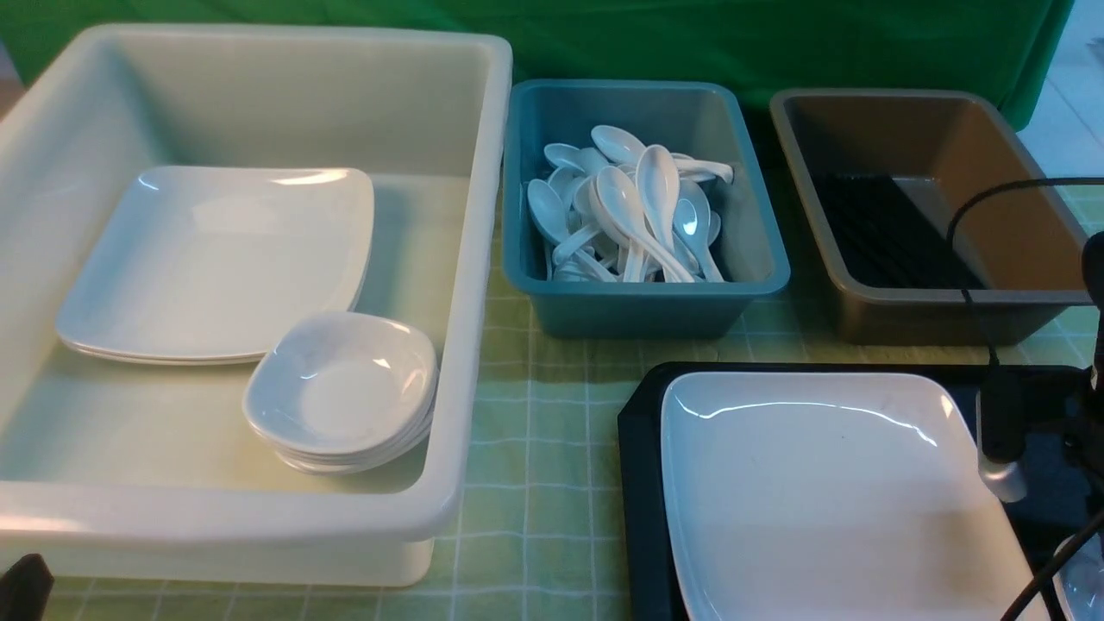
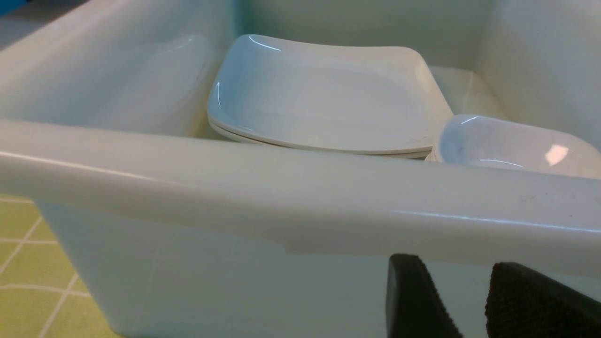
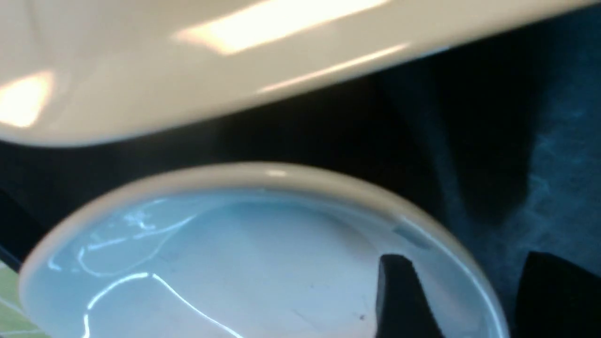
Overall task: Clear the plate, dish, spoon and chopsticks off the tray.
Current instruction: Use the right arm to grab a small plate from the dinner plate, then use the right arm to put the small plate into the large storage box on the left
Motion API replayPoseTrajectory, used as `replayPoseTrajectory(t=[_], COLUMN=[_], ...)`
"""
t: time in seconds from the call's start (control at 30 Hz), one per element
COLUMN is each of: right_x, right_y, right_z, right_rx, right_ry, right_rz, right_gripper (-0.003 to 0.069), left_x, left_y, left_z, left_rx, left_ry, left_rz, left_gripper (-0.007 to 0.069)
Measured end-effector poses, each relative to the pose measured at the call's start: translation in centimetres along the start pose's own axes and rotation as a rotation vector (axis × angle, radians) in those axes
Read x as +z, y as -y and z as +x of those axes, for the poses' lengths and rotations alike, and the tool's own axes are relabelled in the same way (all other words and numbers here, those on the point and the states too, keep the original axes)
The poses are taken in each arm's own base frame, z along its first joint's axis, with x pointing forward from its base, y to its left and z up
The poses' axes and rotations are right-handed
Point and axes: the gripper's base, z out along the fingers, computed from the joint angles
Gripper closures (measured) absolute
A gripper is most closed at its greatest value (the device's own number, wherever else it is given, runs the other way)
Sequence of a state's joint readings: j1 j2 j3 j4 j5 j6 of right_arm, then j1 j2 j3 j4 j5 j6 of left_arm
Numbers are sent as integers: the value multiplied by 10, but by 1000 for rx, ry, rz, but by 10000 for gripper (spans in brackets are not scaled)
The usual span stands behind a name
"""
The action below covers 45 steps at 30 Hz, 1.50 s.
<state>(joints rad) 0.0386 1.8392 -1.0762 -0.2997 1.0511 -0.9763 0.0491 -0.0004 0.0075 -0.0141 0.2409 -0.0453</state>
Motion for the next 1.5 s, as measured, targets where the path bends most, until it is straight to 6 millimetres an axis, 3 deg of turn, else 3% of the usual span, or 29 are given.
replayPoseTrajectory(t=[0.07,0.23,0.43,0.57,0.9,1.03,1.17,1.33,1.4,1.43,1.5], right_x=[4,4,-2,-27,-85,-122,-172,-243,-270,-287,-303], right_y=[0,-4,-7,-15,-35,-42,-42,-53,-62,-69,-79], right_z=[-1,2,6,16,41,55,61,33,9,-14,-48], right_rx=[-9,-21,-21,22,179,247,358,347,308,273,216], right_ry=[-4,-39,-61,-36,91,158,332,687,822,902,964], right_rz=[-11,-65,-83,-45,155,252,350,366,334,304,258], right_gripper=[349,510,540,601,630,631,631,631,631,631,631], left_x=[0,0,0,0,0,0,0,0,0,0,0], left_y=[0,0,0,0,0,0,0,0,0,0,0], left_z=[0,0,0,0,0,0,0,0,0,0,0], left_rx=[1,1,-1,-1,-1,-1,1,1,1,1,1], left_ry=[0,0,0,0,0,0,0,0,0,0,0], left_rz=[0,0,0,0,0,0,0,0,0,0,0], left_gripper=[400,400,400,400,400,400,400,400,400,400,400])
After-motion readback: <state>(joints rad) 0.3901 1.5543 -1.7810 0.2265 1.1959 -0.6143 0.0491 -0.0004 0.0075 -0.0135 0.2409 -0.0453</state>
